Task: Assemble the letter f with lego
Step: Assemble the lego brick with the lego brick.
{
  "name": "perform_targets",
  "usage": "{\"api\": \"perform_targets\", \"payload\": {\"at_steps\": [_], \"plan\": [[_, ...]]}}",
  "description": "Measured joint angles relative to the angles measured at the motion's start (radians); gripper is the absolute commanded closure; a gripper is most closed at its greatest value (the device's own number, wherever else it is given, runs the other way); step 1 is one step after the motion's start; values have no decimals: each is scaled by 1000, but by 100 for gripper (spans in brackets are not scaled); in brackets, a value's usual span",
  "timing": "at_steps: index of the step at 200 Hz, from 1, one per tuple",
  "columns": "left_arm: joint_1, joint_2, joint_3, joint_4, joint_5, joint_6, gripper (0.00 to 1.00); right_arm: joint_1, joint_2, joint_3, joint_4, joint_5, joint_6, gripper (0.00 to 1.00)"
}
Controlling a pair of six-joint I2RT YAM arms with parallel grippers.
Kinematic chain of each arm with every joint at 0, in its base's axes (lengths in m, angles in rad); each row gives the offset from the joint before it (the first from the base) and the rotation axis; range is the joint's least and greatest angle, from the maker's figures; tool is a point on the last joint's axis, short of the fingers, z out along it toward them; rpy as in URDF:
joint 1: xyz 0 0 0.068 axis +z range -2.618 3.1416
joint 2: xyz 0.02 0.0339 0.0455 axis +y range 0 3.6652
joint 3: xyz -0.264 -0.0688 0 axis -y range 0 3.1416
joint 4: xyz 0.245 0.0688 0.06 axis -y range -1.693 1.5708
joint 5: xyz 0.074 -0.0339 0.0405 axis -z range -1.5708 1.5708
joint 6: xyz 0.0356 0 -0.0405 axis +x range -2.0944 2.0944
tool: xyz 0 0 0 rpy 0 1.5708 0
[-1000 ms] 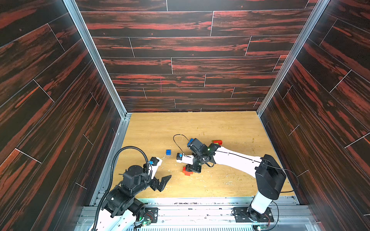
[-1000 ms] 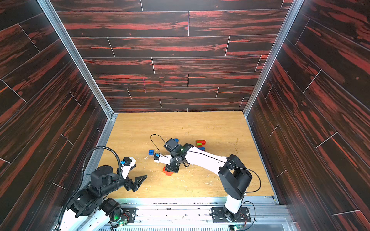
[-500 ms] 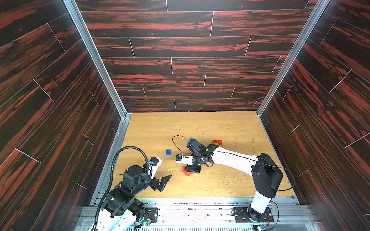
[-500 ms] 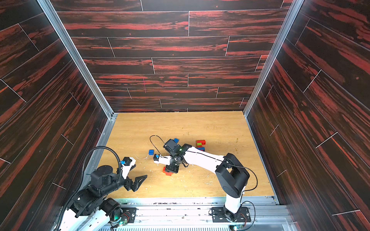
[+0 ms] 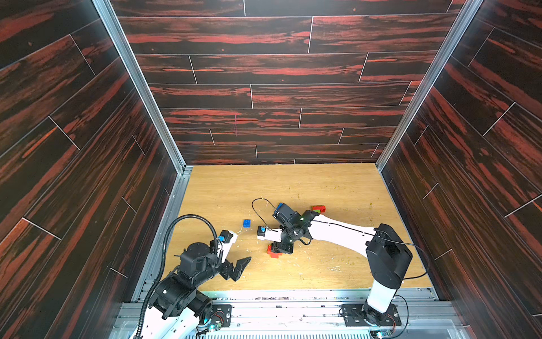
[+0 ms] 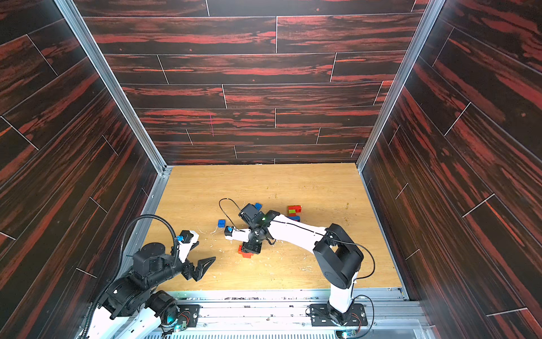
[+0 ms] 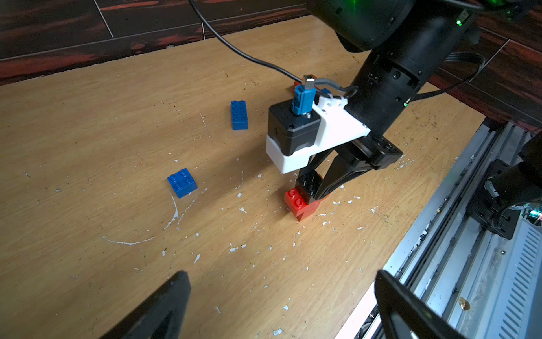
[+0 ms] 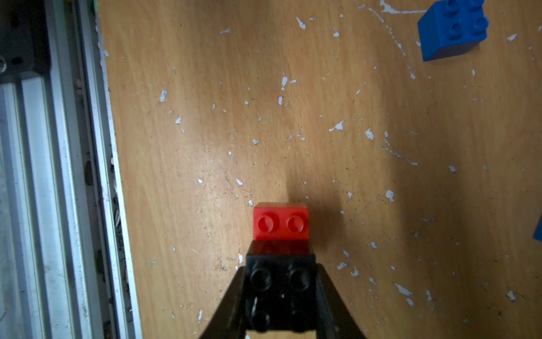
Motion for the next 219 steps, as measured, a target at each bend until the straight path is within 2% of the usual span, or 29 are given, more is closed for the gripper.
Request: {"api": "perform_targets", "payload": {"at_steps": [219], "plan": [[-1, 0, 0, 0, -7, 0, 0, -13, -32, -91, 105, -35, 8, 68]]}}
